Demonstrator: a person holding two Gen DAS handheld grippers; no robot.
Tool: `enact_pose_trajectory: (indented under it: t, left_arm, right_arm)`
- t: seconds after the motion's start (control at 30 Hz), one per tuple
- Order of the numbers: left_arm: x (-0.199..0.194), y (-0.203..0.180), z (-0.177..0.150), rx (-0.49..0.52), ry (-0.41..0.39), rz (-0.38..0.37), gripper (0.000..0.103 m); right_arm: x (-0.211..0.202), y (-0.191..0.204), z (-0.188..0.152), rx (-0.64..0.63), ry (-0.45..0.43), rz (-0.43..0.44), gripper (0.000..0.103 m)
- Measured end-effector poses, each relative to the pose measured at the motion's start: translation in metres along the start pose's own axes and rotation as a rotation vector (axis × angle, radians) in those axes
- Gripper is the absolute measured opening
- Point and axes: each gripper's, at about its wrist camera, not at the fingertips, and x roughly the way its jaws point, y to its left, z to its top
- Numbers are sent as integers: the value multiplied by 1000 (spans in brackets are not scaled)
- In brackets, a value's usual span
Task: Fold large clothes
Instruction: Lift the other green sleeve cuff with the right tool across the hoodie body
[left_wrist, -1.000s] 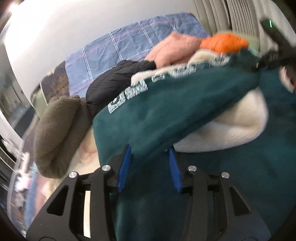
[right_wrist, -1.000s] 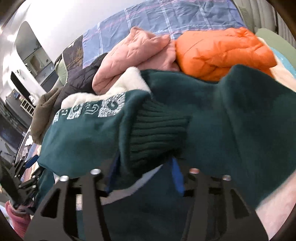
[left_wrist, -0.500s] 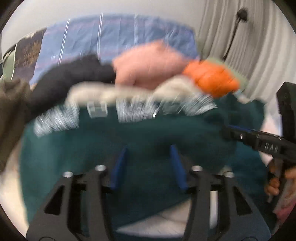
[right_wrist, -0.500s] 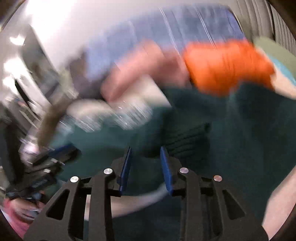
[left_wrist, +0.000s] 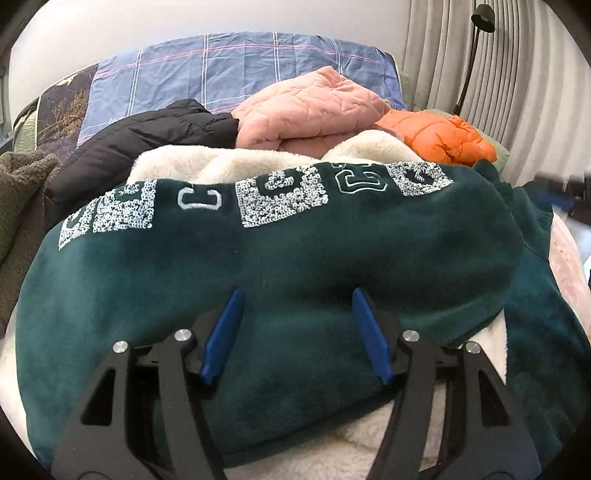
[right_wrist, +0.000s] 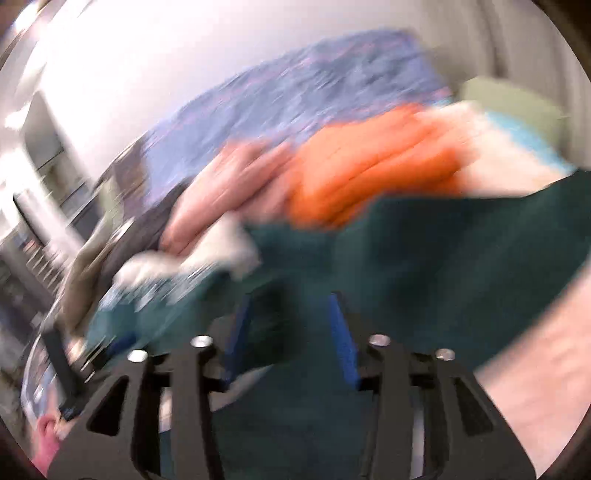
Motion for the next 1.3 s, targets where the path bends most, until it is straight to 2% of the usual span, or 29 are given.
enact_pose_trajectory:
  t: [0.1, 0.13, 0.2, 0.27, 0.3, 0.37, 0.43, 0.5, 0.6, 0.67, 0.7, 0.73, 0.77, 0.87, 0.97, 1.07, 1.17, 1.2, 1.3]
  left_arm:
    - [-2, 0, -1, 2, -3, 4, 64]
    - [-1, -1, 0, 2, -3, 5, 64]
    - [-2, 0, -1, 4, -4, 6, 64]
    - [-2, -1, -1, 9, -5, 14, 65]
    - [-2, -1, -1, 10, -5, 16, 65]
    - [-2, -1, -1, 11, -6, 20, 65]
    - [-2, 0, -1, 11, -6, 21, 66]
    - [-3, 0, -1, 11, -6, 21, 66]
    - [-2, 0, -1, 11, -6, 21, 66]
    - [-2, 0, -1, 12, -7, 21, 66]
    - [-3, 0, -1, 12, -7, 21, 66]
    - [-2, 0, -1, 11, -7, 20, 66]
    - [-3, 0, -1, 11, -7, 20, 66]
    - [-2, 0, -1, 10, -8, 19, 66]
    - [-2, 1, 0, 7, -8, 16, 66]
    - [-2, 1, 0, 3, -8, 14, 66]
    - [-2, 1, 0, 3, -9, 14, 66]
    - [-2, 1, 0, 2, -10, 13, 66]
    - [-4, 1, 0, -7, -19, 5, 66]
  right_arm:
    - [-14, -93, 26, 224, -60, -171, 52]
    - [-17, -137, 32, 352, -60, -232, 52]
    - [-16, -202, 34, 533, -38, -312, 55]
    - [-11, -236, 34, 587, -30, -353, 59]
    - [-6, -248, 35, 592, -27, -363, 68]
    - [5, -261, 35, 609, -23, -349, 75]
    - [18, -269, 36, 666, -31, -288, 76]
    - [27, -276, 38, 712, -55, -273, 83]
    - [31, -278, 44, 722, -70, -285, 86]
    - [31, -276, 45, 691, -60, -326, 87]
    - [35, -274, 49, 653, -51, -356, 74]
    - [41, -269, 53, 570, -23, -395, 20]
    - [42, -271, 52, 557, -1, -396, 16]
    - [25, -278, 50, 640, -67, -324, 15]
    - [1, -256, 64, 599, -161, -225, 15]
    - [-32, -189, 89, 439, -250, -72, 15]
    - [-58, -85, 103, 212, -295, 92, 15]
    - [-65, -38, 100, 109, -306, 163, 15]
    - [-67, 61, 79, -94, -281, 304, 15]
